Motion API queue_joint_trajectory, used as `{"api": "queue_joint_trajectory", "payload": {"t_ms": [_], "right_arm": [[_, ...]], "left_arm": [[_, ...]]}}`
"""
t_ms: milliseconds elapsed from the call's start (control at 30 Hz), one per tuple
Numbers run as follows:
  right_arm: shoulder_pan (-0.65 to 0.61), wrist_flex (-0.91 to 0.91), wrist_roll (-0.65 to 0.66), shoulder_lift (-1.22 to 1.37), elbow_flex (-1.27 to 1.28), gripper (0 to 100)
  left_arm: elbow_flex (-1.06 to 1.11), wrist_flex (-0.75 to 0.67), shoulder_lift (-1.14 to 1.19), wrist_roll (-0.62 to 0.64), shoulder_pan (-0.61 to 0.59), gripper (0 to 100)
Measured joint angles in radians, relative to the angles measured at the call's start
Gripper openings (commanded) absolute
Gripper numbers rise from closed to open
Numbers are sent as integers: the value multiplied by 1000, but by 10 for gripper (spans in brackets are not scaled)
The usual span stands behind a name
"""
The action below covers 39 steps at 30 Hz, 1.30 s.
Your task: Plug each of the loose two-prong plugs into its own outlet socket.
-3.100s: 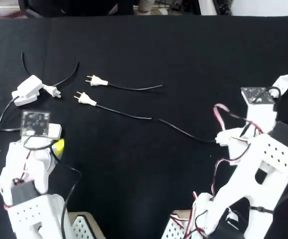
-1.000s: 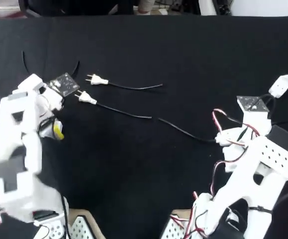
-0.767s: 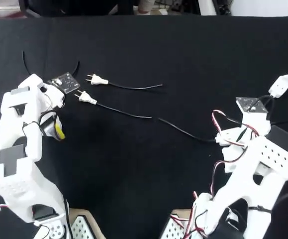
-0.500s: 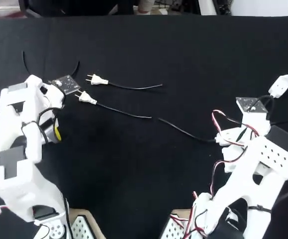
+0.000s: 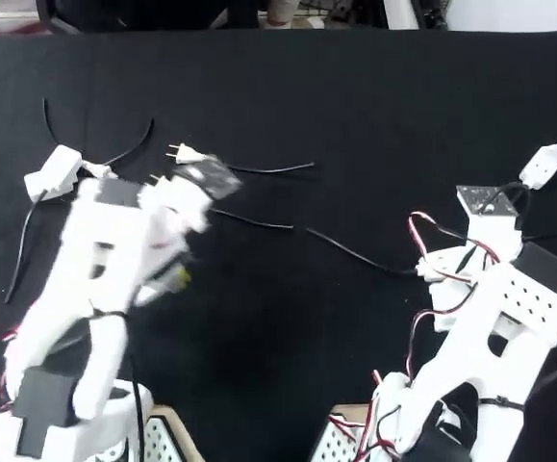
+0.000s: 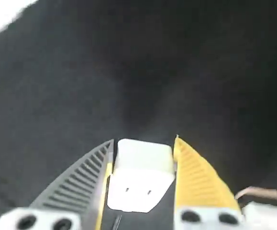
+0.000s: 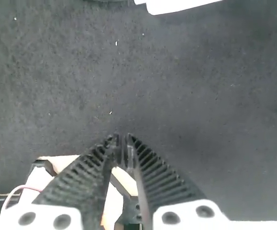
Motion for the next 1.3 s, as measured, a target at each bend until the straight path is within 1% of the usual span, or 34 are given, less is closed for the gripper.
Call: {"api": "queue_joint_trajectory", "payload": {"t_ms": [67, 133, 200, 267, 367, 400, 467, 633, 667, 767, 833, 933, 1000, 1133, 1200, 1300], "right_arm": [[-15, -3, 0, 0, 0, 16], [-41, -3, 0, 0, 0, 16], [-71, -3, 0, 0, 0, 16], [-107, -2, 0, 0, 0, 16], [-183, 43, 0, 0, 0, 16], [-213, 55, 0, 0, -3, 16], [-265, 58, 2, 0, -3, 16], [-351, 63, 2, 0, -11, 16], [-371, 63, 2, 0, -11, 16], [-470, 57, -18, 0, -9, 16], [-549, 3, -94, 0, 15, 15], [-583, -101, -190, 0, 54, 15], [-591, -150, -230, 0, 64, 15], [-592, -206, -302, 0, 81, 15], [-592, -216, -324, 0, 81, 15], [-559, -216, -325, 0, 81, 15]], "left_arm": [[87, -118, -3, 64, 71, 87], [164, -230, -12, 101, 141, 87], [178, -278, -12, 120, 209, 95], [173, -293, -14, 146, 252, 153], [138, -288, -14, 219, 256, 292], [114, -269, -14, 250, 253, 316], [61, -226, -14, 296, 255, 316], [-57, -98, -14, 315, 213, 313], [-77, -71, -15, 305, 198, 309], [-138, 38, -92, 215, 120, 304], [-141, 71, -184, 215, 61, 304], [-78, 81, -347, 155, 6, 304], [18, 54, -456, 115, -9, 304], [273, -100, -569, 48, -60, 300], [367, -124, -601, 5, -38, 300], [433, -143, -651, -21, 54, 300]]}}
